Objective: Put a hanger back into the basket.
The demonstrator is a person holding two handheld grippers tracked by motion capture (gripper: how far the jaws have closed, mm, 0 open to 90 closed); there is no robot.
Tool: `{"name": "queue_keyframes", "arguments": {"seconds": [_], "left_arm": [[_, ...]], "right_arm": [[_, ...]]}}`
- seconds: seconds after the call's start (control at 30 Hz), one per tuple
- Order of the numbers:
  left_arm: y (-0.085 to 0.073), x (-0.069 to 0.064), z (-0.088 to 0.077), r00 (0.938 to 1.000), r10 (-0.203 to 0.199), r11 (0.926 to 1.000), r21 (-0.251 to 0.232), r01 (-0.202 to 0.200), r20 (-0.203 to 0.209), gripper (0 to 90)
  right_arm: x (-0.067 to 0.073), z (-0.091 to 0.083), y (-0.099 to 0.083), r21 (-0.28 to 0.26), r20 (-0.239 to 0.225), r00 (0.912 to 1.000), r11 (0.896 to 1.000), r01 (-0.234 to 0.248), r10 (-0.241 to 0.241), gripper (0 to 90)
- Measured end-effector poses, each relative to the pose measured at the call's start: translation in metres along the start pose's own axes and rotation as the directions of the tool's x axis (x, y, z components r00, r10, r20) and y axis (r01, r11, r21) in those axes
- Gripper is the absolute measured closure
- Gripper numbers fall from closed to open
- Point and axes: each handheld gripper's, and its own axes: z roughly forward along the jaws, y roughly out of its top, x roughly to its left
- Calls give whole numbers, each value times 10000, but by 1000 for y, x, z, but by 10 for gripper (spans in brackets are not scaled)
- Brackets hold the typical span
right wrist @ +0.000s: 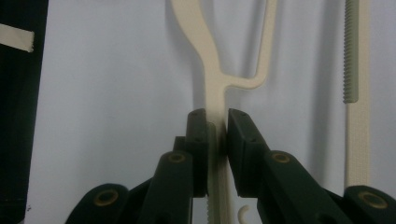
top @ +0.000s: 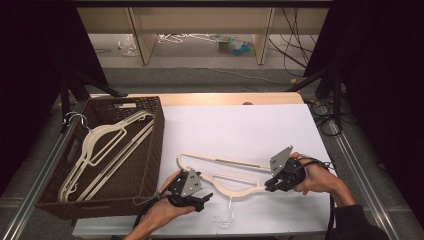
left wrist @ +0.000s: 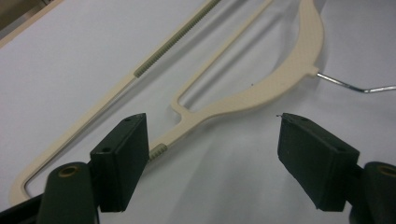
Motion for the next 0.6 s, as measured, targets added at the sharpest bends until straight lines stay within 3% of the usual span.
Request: {"name": "queue_keyframes", "arguments": {"seconds": [0.07, 0.27, 0.4, 0.53, 0.6], "left_arm": [[0, -3, 6, 10000, 21, 10000, -26, -21, 5, 250], [6, -5, 18, 9975, 712, 9975, -27, -712, -19, 284], [10, -10, 23, 9943, 1043, 9945, -151, -1040, 228, 292], [12, -11, 25, 9880, 1531, 9878, 243, -1535, 190, 297], [12, -12, 27, 9886, 1504, 9883, 253, -1506, 95, 304]], "right_arm": [[0, -1, 0, 4, -23, 10000, 10000, 14, -14, 793], [1, -3, 2, -60, -128, 9999, 10000, 45, -46, 793], [1, -2, 2, -102, -54, 10000, 9999, 38, -39, 793], [1, -3, 2, -83, -16, 10000, 10000, 13, -13, 793], [0, -4, 2, -42, -167, 9999, 10000, 42, -43, 793]]}}
